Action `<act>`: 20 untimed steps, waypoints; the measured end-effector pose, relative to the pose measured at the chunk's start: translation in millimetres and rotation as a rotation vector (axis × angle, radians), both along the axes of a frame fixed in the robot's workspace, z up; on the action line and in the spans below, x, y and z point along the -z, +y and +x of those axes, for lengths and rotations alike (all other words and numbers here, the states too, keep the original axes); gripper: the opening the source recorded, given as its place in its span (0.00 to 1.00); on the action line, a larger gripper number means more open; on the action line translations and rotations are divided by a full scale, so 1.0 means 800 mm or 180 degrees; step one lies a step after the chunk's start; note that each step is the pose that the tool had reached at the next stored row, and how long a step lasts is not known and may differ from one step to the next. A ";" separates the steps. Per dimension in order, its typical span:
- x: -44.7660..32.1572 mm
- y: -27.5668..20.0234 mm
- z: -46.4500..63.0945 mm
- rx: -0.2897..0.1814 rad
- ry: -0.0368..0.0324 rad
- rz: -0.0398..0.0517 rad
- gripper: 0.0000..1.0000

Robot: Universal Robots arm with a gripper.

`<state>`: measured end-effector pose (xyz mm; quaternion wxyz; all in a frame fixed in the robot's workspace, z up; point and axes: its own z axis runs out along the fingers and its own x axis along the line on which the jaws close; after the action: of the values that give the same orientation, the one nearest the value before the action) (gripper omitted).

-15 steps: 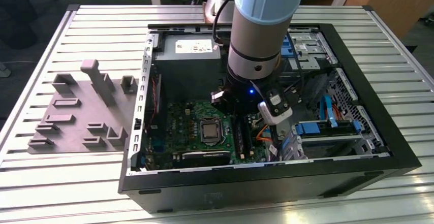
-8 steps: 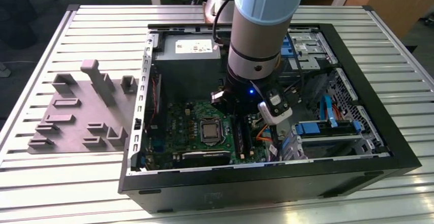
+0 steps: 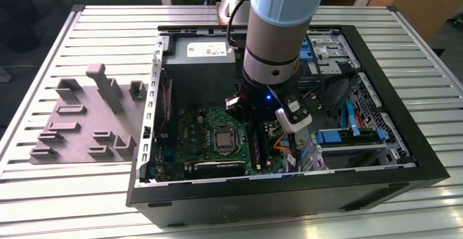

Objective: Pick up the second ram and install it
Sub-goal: 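Insert the second ram into the second slot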

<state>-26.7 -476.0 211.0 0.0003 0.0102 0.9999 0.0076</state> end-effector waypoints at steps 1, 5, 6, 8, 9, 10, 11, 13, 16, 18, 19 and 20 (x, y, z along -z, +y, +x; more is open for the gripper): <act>0.0006 0.0000 0.000 0.0000 0.0001 0.0000 0.14; 0.0021 0.0000 0.000 0.0000 0.0006 0.0000 0.14; 0.0023 0.0000 0.000 0.0000 0.0007 0.0000 0.14; 0.0025 0.0000 0.000 0.0000 0.0007 0.0000 0.14; 0.0026 -0.0001 0.000 0.0000 0.0007 0.0000 0.14; 0.0026 0.0000 0.000 0.0000 0.0007 0.0000 0.14; 0.0027 0.0000 0.000 0.0000 0.0007 0.0000 0.14; 0.0036 0.0000 0.000 0.0000 0.0007 0.0001 0.14; 0.0055 0.0000 0.000 0.0000 0.0007 0.0000 0.14; 0.0061 -0.0001 0.000 0.0000 0.0007 0.0000 0.14; 0.0061 -0.0001 0.000 0.0000 0.0007 0.0000 0.14; 0.0062 -0.0001 0.000 0.0000 0.0008 0.0000 0.14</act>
<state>-26.7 -476.0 206.0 -0.0009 0.0102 0.9999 0.0075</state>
